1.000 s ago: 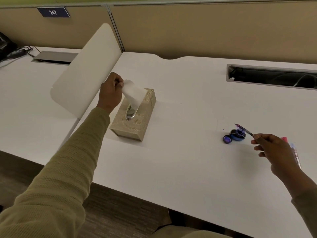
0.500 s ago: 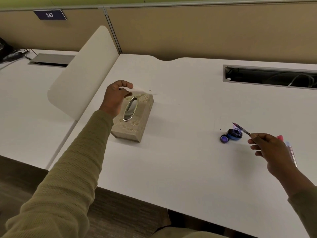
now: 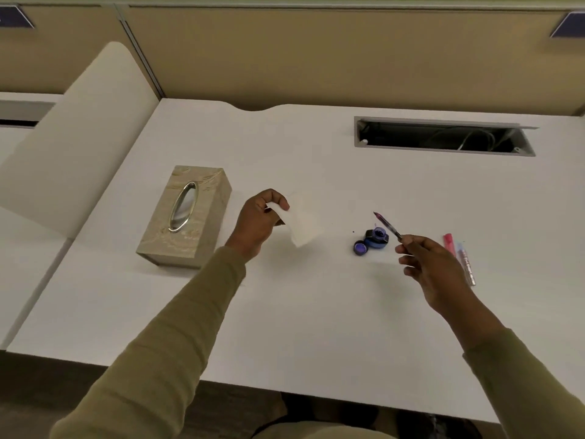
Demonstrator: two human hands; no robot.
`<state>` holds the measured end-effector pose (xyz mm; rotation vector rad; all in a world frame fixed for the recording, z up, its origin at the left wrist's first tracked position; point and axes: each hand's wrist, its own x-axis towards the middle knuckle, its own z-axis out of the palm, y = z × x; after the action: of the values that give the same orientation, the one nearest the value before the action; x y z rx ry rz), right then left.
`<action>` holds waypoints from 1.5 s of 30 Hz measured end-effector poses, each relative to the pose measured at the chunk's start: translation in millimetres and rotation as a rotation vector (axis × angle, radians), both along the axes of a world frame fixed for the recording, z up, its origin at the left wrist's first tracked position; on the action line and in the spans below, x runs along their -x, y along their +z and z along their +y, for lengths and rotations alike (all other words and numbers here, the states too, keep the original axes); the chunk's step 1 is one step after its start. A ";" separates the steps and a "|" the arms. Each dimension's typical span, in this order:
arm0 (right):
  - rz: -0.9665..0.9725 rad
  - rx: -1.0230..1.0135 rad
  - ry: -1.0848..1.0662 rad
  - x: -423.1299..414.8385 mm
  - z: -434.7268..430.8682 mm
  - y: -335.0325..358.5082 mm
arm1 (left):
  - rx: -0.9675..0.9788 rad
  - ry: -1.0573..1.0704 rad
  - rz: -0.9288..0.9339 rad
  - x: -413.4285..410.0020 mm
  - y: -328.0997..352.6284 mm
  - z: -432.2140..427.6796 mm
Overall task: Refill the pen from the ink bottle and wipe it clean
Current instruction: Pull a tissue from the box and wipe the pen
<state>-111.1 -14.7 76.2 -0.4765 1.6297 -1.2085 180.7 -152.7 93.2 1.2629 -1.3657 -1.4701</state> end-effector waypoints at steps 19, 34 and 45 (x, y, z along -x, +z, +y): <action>-0.072 0.048 0.050 -9.4 23.6 19.4 | -0.420 -0.006 0.571 137.3 4.7 63.7; -0.008 0.098 0.108 -3.1 25.8 29.6 | -0.429 0.059 0.506 162.4 17.8 79.2; -0.104 0.128 0.065 10.5 37.0 30.4 | -0.360 0.353 0.288 147.7 19.7 51.8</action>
<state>-121.6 22.3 106.6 -0.5341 1.4445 -1.2728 33.0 -100.9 112.9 1.3627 -0.6689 -1.6085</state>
